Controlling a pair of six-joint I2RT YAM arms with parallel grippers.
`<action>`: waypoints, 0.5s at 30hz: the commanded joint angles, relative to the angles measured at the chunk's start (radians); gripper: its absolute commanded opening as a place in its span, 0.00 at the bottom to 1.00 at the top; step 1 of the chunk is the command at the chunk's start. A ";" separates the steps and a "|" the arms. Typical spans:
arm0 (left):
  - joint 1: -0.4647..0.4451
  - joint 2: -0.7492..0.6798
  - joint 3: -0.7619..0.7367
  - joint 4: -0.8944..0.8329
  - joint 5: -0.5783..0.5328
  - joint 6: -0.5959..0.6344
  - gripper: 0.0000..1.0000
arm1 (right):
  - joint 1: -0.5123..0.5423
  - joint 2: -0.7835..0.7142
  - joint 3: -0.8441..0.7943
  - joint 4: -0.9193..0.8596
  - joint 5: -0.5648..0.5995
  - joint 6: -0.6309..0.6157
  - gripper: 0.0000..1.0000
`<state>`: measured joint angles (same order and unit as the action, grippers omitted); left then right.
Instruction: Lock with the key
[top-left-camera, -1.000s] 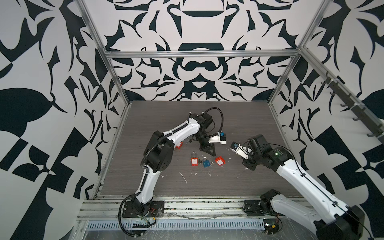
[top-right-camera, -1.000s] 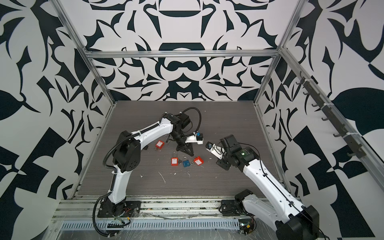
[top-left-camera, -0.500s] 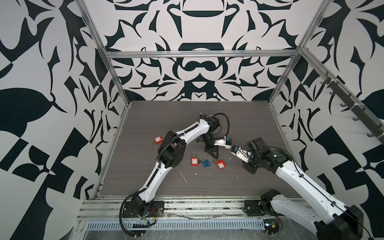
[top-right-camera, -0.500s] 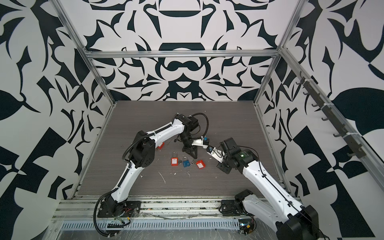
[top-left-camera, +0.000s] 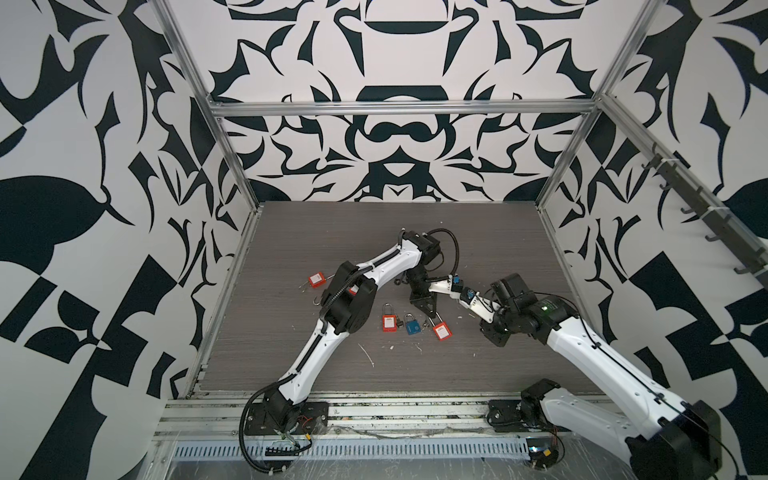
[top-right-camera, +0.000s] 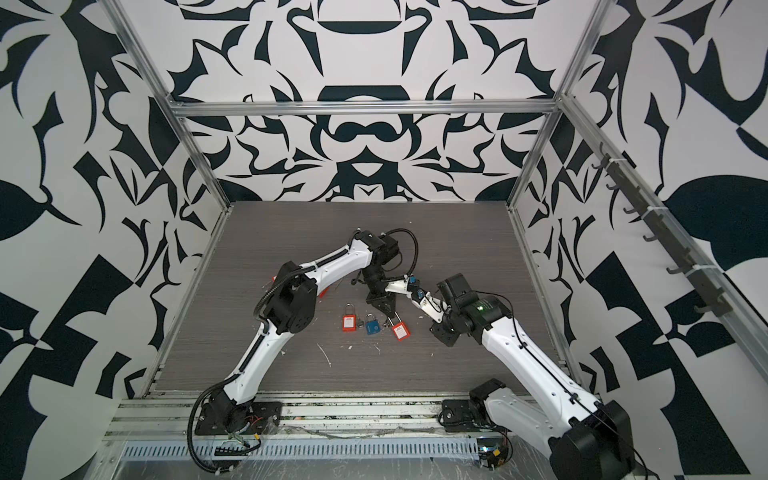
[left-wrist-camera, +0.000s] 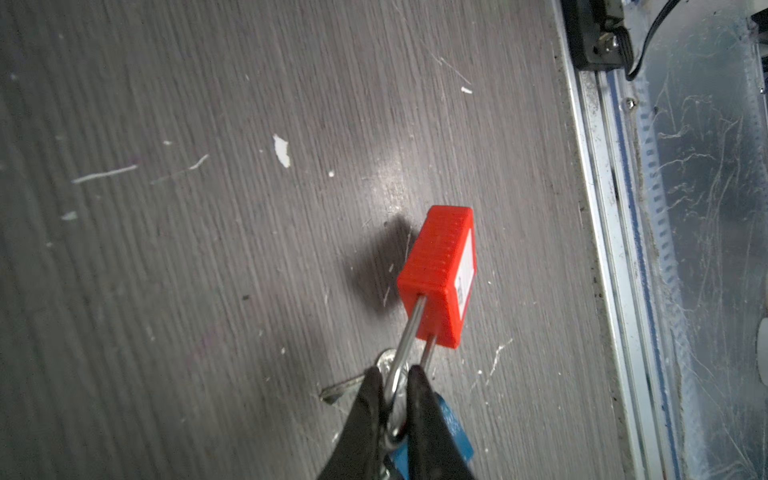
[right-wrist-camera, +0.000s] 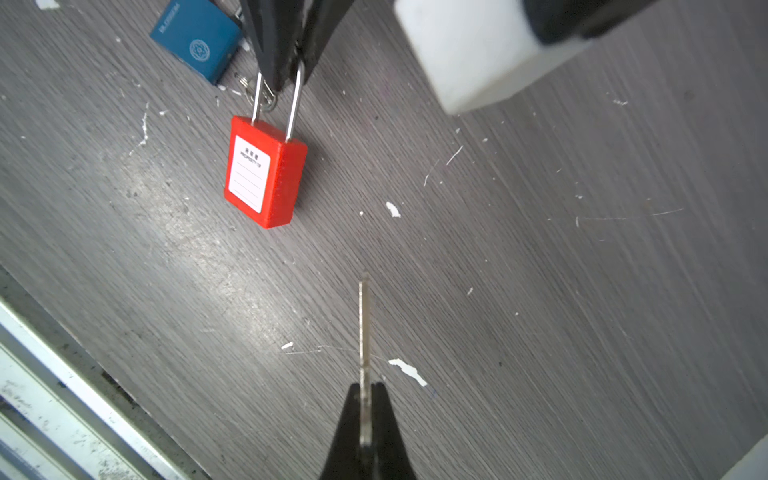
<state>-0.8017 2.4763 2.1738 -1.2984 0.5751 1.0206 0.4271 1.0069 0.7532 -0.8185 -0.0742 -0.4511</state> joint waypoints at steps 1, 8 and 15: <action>-0.004 0.025 0.040 -0.008 0.005 0.008 0.19 | -0.001 0.017 0.042 -0.002 -0.015 0.017 0.00; -0.004 0.036 0.065 0.082 0.003 -0.036 0.27 | -0.001 0.029 0.070 -0.019 -0.015 0.020 0.00; 0.052 -0.047 0.028 0.258 0.047 -0.181 0.30 | 0.002 0.059 0.182 -0.066 -0.045 0.091 0.00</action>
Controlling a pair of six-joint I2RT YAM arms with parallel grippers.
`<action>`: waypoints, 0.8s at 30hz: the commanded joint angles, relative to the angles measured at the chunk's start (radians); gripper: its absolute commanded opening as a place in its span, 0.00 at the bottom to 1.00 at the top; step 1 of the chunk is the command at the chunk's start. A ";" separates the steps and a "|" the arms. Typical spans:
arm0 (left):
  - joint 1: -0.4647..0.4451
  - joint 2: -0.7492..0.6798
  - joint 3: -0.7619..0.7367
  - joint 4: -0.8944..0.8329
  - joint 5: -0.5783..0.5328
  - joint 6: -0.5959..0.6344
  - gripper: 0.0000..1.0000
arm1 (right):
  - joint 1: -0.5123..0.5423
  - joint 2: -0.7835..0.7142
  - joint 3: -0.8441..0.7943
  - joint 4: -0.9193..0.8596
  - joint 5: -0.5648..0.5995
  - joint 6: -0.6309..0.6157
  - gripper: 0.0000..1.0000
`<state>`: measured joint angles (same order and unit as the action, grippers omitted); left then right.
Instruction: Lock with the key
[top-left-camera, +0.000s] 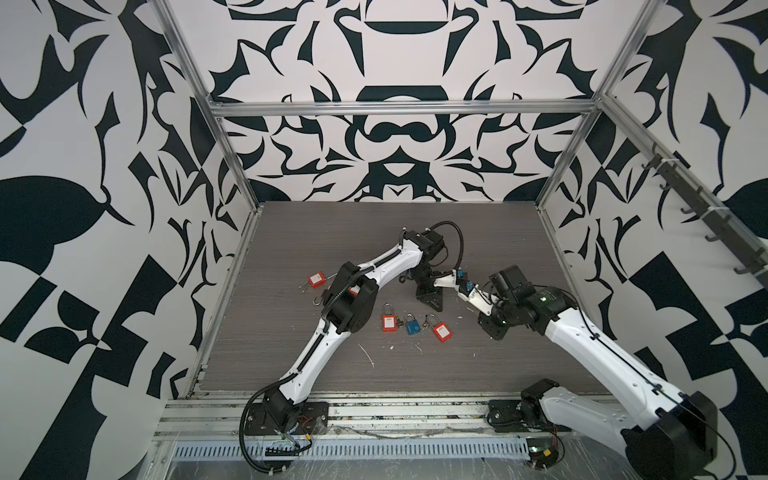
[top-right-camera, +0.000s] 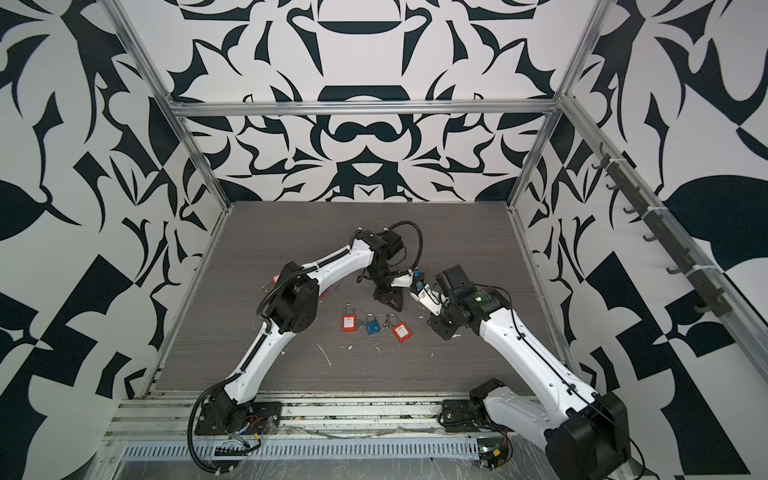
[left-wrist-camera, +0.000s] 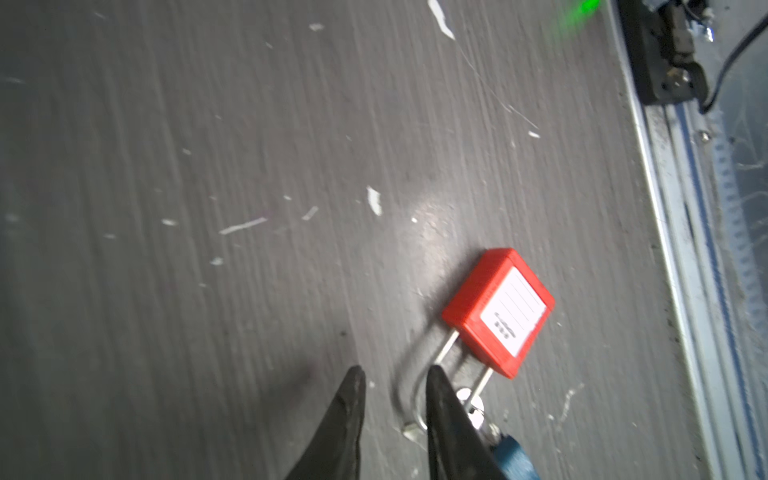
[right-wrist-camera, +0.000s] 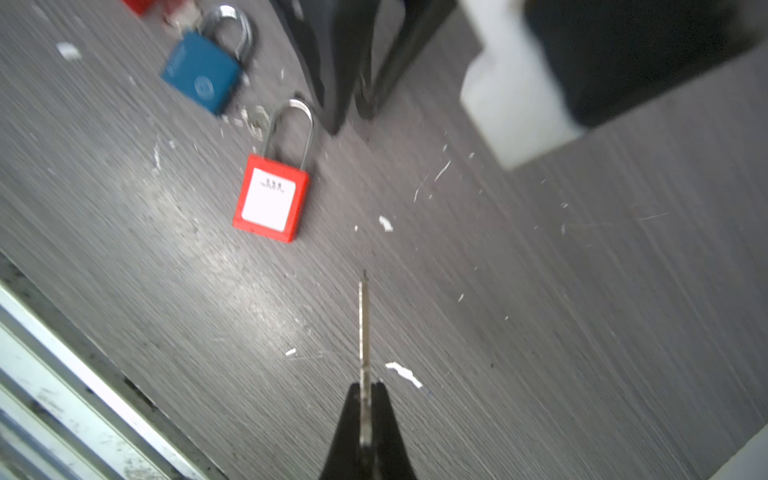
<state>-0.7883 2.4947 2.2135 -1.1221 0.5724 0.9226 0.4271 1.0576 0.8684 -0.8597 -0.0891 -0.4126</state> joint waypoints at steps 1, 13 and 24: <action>0.063 -0.103 -0.045 0.139 0.072 -0.124 0.30 | 0.002 0.020 0.087 -0.028 -0.029 0.074 0.00; 0.289 -0.707 -0.822 0.807 0.217 -0.503 0.40 | 0.141 0.302 0.186 -0.050 0.089 0.506 0.00; 0.304 -0.975 -1.146 0.795 0.163 -0.493 0.40 | 0.187 0.463 0.081 0.121 0.090 0.695 0.00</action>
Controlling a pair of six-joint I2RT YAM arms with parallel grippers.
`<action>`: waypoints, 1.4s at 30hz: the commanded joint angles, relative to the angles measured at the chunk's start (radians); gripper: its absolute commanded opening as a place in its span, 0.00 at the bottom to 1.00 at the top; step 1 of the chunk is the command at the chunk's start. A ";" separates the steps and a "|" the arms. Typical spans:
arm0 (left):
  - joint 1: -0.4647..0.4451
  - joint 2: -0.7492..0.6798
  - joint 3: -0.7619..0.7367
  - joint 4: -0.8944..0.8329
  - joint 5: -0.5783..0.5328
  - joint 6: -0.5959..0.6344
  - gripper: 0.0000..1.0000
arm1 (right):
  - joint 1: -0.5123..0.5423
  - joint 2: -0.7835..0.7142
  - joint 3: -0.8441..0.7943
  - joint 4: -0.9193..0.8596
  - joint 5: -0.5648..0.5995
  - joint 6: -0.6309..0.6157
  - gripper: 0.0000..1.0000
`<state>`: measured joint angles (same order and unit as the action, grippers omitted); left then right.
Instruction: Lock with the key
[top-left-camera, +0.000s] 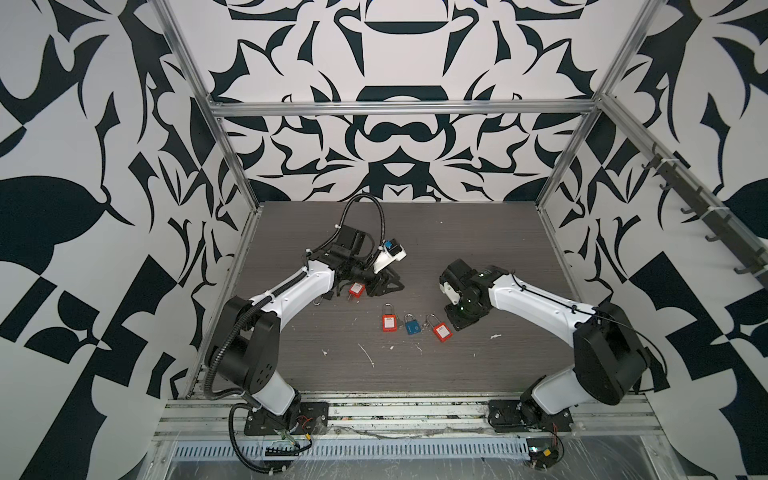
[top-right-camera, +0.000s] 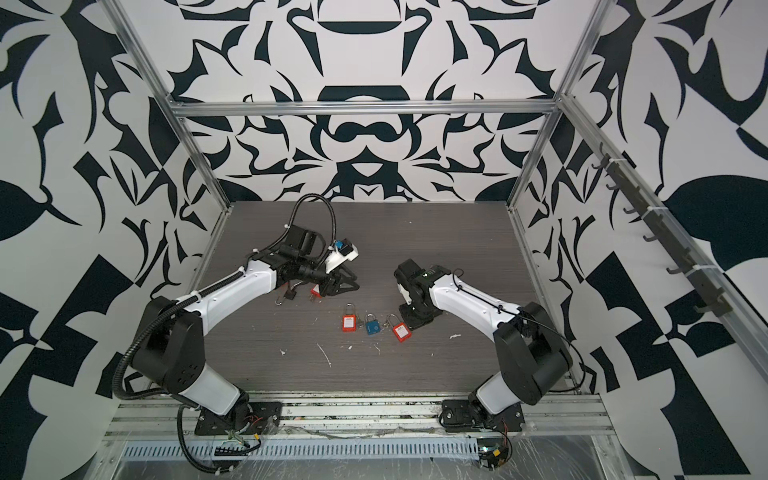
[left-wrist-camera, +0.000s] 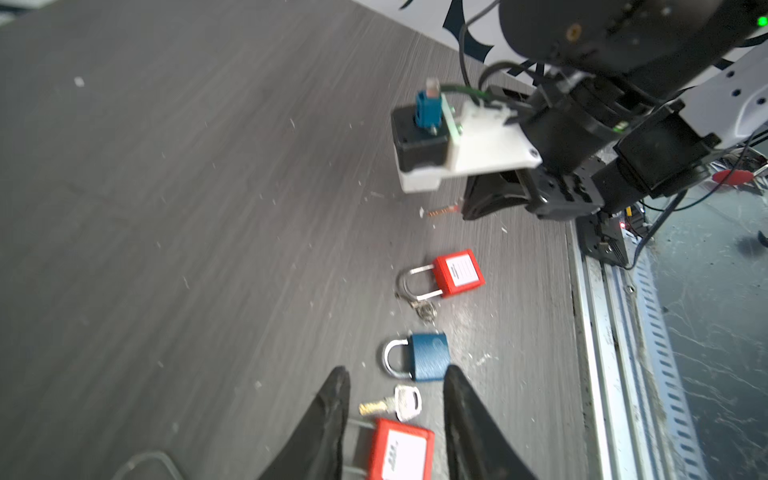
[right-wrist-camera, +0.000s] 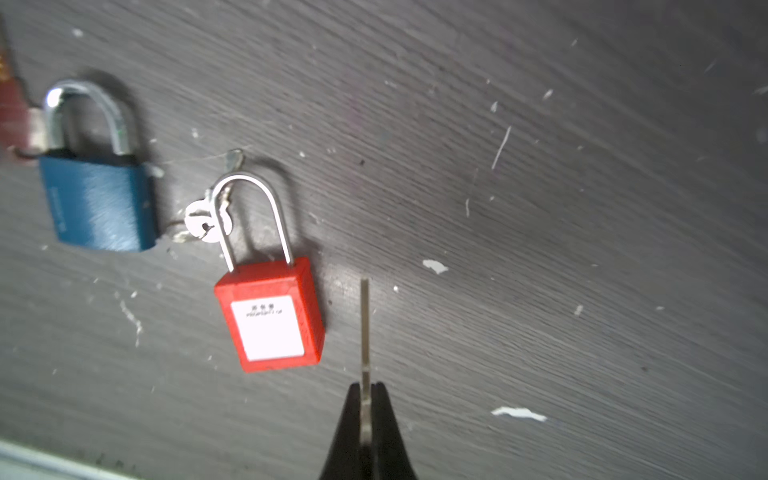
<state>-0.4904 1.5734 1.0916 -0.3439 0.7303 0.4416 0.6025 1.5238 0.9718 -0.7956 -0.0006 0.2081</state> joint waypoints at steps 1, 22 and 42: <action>0.006 -0.066 -0.035 0.022 0.006 -0.016 0.40 | 0.015 0.002 -0.029 0.063 -0.001 0.083 0.00; 0.006 -0.110 -0.126 0.072 0.008 -0.086 0.41 | 0.019 0.046 -0.063 0.162 0.035 0.143 0.28; 0.006 -0.173 -0.176 0.089 -0.047 -0.104 0.41 | 0.162 0.015 -0.009 0.120 0.092 0.238 0.58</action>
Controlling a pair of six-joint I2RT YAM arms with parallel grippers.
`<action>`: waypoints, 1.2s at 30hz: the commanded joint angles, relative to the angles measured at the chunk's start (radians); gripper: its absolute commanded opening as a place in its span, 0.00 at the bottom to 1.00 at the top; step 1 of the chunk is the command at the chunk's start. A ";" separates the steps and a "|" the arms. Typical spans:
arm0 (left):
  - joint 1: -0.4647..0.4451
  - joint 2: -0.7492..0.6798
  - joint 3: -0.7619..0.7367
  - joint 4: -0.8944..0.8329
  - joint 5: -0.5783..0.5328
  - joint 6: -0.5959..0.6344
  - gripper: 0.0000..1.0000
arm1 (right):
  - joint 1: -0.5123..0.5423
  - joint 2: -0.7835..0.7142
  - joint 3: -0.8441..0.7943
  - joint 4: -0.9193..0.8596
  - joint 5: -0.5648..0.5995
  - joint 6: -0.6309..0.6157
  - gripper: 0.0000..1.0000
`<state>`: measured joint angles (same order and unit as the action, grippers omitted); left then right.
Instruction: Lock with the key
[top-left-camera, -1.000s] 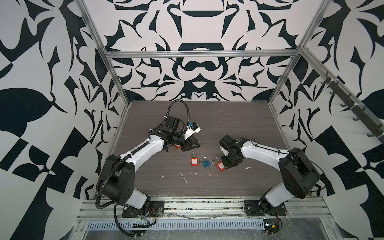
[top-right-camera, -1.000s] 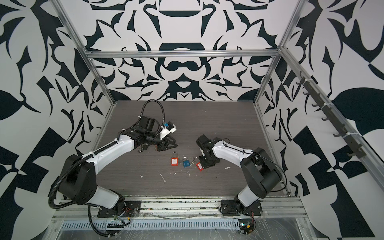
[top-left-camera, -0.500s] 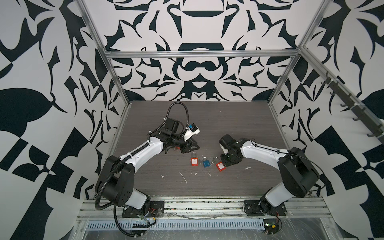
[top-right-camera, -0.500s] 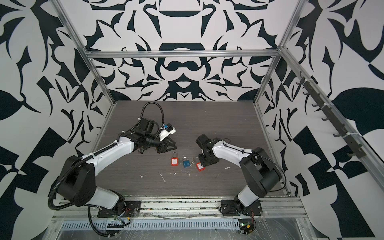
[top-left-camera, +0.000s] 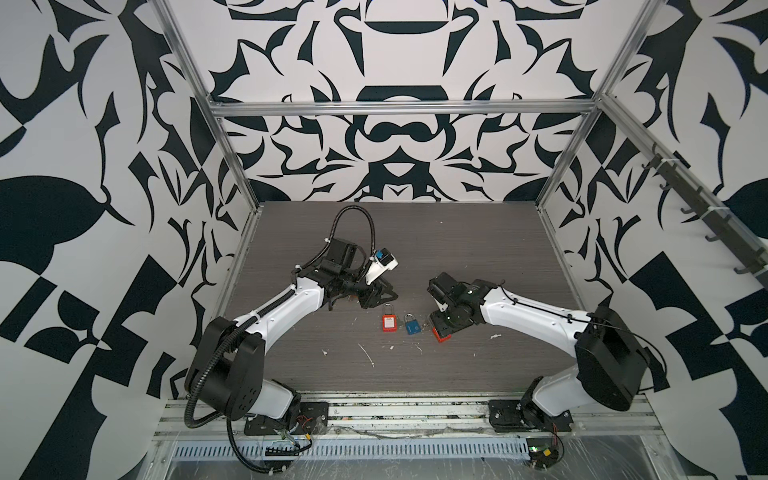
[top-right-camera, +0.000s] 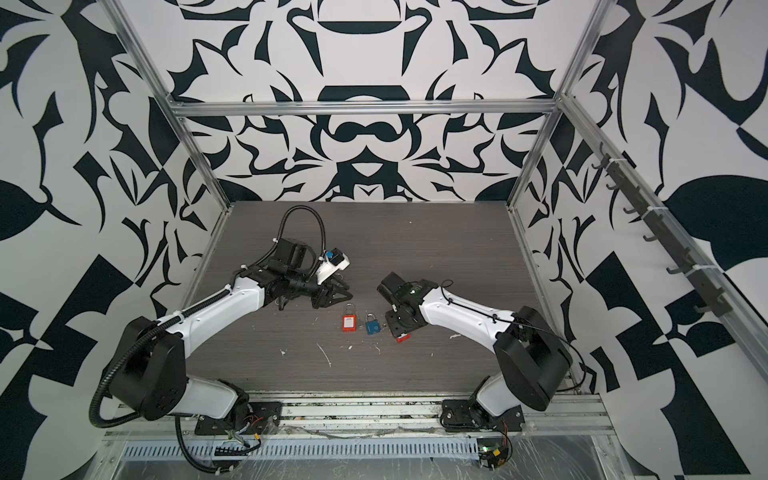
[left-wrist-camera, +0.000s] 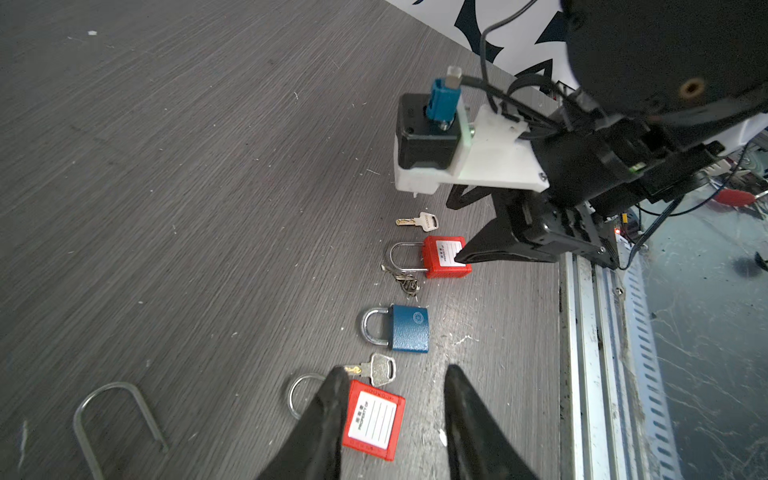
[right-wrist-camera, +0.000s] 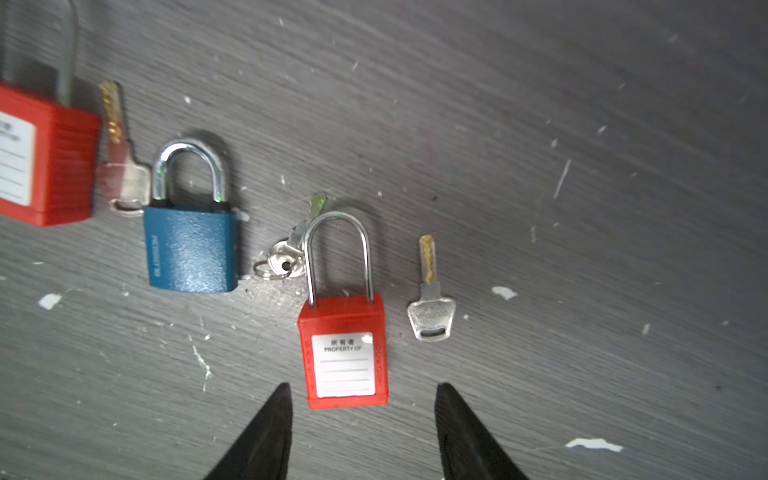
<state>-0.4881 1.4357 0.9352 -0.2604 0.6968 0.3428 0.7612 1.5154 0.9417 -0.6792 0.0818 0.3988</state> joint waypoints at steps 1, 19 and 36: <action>0.003 -0.042 -0.026 0.006 -0.018 -0.007 0.41 | 0.006 0.037 0.023 0.006 0.020 0.056 0.58; 0.003 -0.109 -0.074 -0.007 -0.077 -0.011 0.42 | 0.006 0.134 0.054 0.025 -0.050 0.117 0.52; 0.023 -0.131 -0.113 0.023 -0.285 -0.126 0.42 | 0.004 0.180 0.089 0.005 0.019 0.173 0.38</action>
<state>-0.4744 1.3277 0.8421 -0.2520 0.4679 0.2737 0.7620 1.6859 0.9924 -0.6559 0.0578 0.5526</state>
